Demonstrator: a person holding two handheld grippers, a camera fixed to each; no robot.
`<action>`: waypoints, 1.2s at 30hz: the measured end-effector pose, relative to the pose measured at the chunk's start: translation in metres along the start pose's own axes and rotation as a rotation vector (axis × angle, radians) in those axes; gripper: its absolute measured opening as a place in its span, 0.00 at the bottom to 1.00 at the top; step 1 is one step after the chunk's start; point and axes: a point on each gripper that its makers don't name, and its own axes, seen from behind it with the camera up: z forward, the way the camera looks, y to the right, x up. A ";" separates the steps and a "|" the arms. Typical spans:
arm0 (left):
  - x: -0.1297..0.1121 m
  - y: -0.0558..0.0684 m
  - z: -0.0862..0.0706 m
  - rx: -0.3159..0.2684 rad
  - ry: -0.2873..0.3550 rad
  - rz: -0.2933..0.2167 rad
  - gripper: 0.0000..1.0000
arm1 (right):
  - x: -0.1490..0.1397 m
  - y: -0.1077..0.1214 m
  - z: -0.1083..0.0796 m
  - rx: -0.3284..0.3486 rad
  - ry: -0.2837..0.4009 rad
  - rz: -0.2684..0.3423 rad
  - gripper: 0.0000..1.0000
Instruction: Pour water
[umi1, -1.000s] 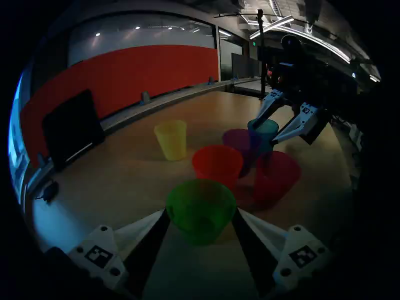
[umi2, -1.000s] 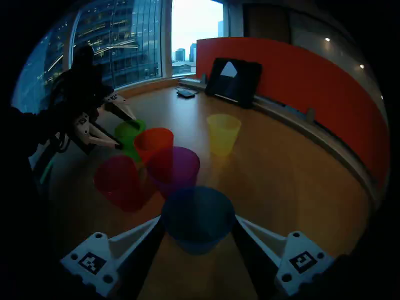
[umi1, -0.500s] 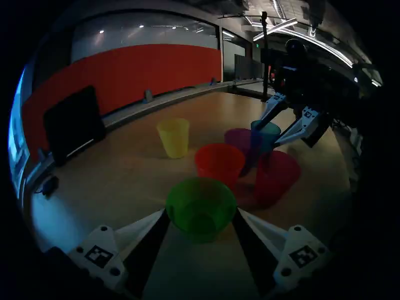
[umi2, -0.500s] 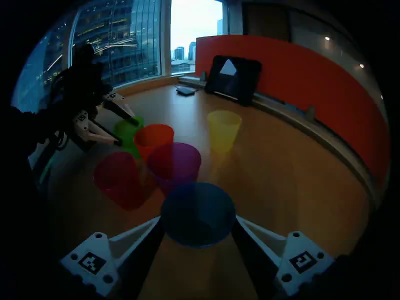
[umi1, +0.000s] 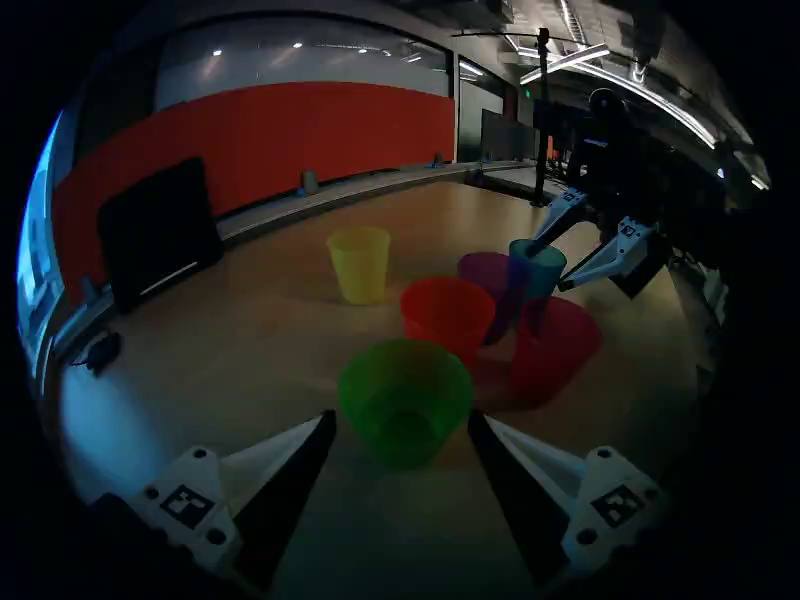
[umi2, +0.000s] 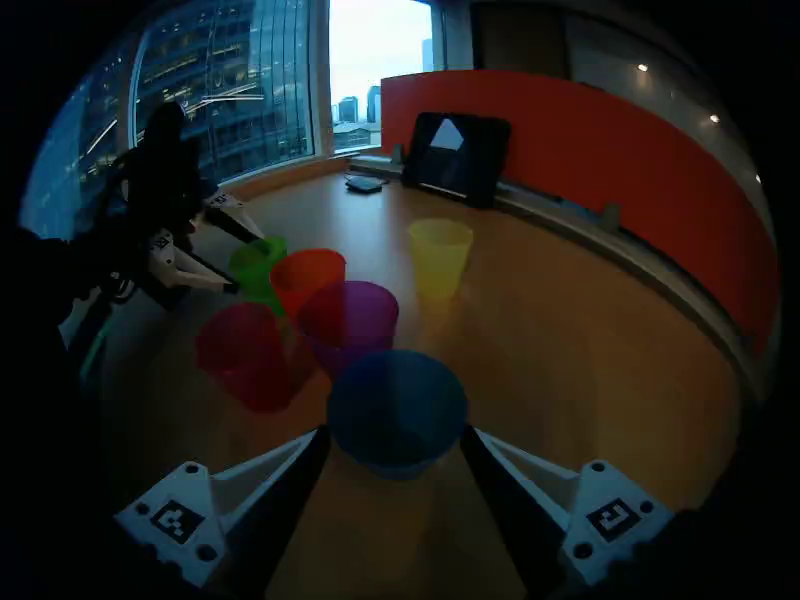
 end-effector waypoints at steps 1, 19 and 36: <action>-0.001 0.001 -0.002 0.002 0.001 0.000 0.98 | -0.001 0.000 -0.002 -0.004 0.001 0.003 1.00; 0.004 0.002 -0.050 0.103 0.066 -0.022 0.98 | -0.014 -0.002 -0.045 -0.080 0.061 0.041 1.00; 0.027 -0.025 -0.087 0.263 0.211 -0.086 0.98 | 0.027 0.010 -0.080 -0.214 0.254 0.071 1.00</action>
